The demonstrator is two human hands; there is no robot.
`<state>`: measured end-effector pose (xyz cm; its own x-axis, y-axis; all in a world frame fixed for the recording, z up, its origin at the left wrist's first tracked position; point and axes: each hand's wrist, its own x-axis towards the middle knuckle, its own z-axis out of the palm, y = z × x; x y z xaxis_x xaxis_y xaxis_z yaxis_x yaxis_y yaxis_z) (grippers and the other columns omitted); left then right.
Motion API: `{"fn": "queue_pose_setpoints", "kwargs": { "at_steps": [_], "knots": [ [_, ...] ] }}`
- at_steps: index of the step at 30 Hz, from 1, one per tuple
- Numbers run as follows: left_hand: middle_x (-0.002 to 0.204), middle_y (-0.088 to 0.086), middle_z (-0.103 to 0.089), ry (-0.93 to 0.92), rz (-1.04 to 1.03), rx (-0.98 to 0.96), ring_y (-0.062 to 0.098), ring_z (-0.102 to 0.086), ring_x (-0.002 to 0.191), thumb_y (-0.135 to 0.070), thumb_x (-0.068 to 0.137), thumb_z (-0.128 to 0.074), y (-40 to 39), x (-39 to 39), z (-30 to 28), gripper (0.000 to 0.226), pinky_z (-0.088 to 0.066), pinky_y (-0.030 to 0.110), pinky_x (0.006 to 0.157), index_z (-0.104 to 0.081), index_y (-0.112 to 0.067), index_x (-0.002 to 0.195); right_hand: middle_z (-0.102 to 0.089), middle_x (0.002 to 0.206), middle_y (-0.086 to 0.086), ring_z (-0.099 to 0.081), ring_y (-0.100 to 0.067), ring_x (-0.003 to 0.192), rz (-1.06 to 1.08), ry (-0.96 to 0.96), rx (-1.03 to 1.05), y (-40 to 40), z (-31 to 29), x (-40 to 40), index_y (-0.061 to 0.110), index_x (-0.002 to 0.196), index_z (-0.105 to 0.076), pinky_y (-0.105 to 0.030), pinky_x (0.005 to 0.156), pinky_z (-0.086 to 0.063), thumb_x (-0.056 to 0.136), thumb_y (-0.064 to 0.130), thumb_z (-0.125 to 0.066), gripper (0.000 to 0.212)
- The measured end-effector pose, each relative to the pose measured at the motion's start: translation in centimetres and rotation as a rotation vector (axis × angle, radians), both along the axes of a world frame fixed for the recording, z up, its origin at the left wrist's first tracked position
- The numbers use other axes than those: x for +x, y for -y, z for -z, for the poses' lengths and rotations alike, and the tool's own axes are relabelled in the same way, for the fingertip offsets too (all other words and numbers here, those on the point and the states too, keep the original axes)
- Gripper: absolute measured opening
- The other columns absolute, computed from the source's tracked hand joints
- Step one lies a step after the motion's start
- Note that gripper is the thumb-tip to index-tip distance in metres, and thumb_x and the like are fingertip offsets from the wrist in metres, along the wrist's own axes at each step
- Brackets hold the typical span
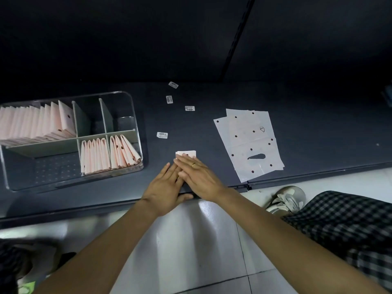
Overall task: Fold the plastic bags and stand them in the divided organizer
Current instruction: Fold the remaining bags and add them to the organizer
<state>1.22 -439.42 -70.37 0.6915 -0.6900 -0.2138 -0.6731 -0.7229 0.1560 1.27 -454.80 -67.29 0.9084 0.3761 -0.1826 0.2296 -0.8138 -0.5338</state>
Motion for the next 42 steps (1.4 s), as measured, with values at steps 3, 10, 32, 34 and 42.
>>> {"fn": "queue_pose_setpoints", "kwargs": {
  "at_steps": [3,10,32,34,42],
  "knots": [
    [0.158,0.014,0.008,0.001,0.024,-0.004,0.023,0.014,0.145,-0.064,0.092,-0.019,-0.2,0.2,0.2,0.079,0.016,0.034,0.116,0.0,-0.015,0.151,-0.009,0.159,0.001,-0.004,-0.009,0.146,-0.03,-0.069,-0.104,0.9,0.6,0.9,0.014,0.15,-0.015,-0.026,0.119,0.003,0.104,0.025,-0.026,0.048],
    [0.153,0.008,0.024,-0.001,0.039,0.003,0.022,0.018,0.144,-0.067,0.089,-0.01,-0.9,-0.5,0.5,0.073,0.017,0.037,0.116,0.021,-0.029,0.142,-0.041,0.145,-0.004,-0.033,-0.021,0.135,0.189,-0.033,-0.041,2.2,-0.3,3.1,0.015,0.141,-0.041,-0.032,0.112,-0.025,0.097,0.024,-0.048,0.045],
    [0.077,0.003,-0.062,-0.629,-1.075,-1.055,0.011,-0.056,0.069,0.002,0.084,-0.065,-0.4,-1.8,-3.5,0.009,-0.044,0.01,0.061,-0.064,-0.005,0.09,-0.056,0.086,-0.009,-0.05,-0.01,0.068,0.66,-0.403,0.524,1.2,-2.3,-2.0,0.015,0.081,-0.05,-0.012,0.061,-0.04,0.084,0.006,-0.067,0.02],
    [0.074,0.002,-0.062,-0.541,-0.985,-0.961,0.008,-0.056,0.064,-0.003,0.084,-0.066,-0.9,-1.4,-4.6,0.008,-0.044,0.019,0.064,-0.065,-0.01,0.083,-0.056,0.097,-0.002,-0.05,-0.009,0.078,0.625,-0.295,0.424,1.2,-2.9,-2.3,0.014,0.099,-0.053,-0.011,0.067,-0.04,0.081,0.008,-0.071,0.026],
    [0.093,0.002,-0.062,-0.045,-0.411,-0.509,0.022,-0.055,0.092,-0.016,0.09,-0.057,-3.4,1.4,-9.5,0.009,-0.035,0.03,0.072,-0.065,-0.015,0.095,-0.069,0.075,0.006,-0.052,-0.016,0.084,0.293,0.285,-0.036,-1.9,-6.1,-1.8,0.022,0.084,-0.075,-0.028,0.071,-0.042,0.08,0.026,-0.071,0.007]
  ]
}}
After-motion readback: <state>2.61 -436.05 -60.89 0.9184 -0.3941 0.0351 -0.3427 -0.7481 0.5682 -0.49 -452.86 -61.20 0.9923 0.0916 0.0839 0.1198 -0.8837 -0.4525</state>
